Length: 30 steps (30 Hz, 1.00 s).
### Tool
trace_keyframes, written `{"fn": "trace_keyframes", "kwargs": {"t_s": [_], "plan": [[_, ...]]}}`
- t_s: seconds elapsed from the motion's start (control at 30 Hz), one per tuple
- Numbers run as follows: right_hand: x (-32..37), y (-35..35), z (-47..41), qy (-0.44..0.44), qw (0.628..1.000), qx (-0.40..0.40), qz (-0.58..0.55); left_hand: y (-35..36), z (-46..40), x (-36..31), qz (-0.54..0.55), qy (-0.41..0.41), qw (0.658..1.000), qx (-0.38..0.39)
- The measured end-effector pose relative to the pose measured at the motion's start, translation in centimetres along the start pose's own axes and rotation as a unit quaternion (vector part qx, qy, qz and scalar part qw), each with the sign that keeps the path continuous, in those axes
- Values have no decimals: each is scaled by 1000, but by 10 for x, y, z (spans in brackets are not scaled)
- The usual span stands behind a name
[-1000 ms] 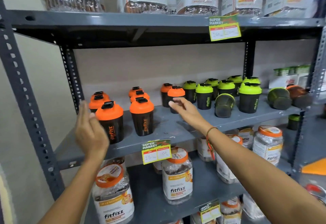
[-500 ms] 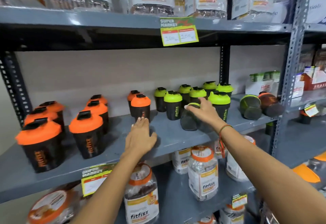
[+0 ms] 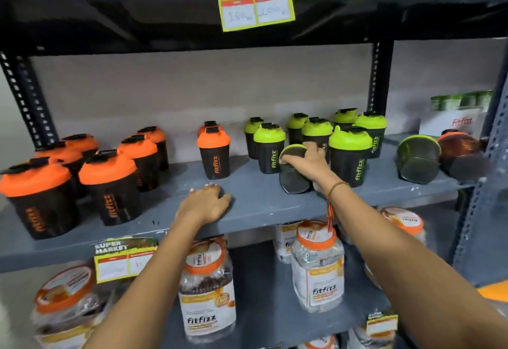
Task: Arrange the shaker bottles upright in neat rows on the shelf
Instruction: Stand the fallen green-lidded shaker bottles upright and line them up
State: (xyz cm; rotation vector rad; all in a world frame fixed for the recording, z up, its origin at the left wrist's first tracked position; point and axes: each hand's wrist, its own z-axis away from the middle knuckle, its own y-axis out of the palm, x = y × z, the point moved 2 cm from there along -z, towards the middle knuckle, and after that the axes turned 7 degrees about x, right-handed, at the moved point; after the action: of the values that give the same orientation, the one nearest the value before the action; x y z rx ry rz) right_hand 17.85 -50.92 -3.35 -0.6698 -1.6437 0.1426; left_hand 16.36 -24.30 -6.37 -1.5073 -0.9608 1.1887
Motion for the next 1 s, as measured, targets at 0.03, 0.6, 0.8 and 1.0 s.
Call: {"fn": "trace_keyframes", "kwargs": {"t_s": [0.03, 0.6, 0.8, 1.0], "plan": [[0, -2, 0, 1, 1000, 1, -12, 0, 0, -1, 2, -2, 1000, 2], [25, 37, 61, -271, 908, -239, 209, 2, 0, 0, 11, 1, 1000, -12], [25, 49, 67, -291, 887, -258, 247, 2, -1, 1, 10, -2, 1000, -17], [21, 45, 73, -310, 879, -271, 238, 1, -1, 1, 7, -2, 1000, -8]]}}
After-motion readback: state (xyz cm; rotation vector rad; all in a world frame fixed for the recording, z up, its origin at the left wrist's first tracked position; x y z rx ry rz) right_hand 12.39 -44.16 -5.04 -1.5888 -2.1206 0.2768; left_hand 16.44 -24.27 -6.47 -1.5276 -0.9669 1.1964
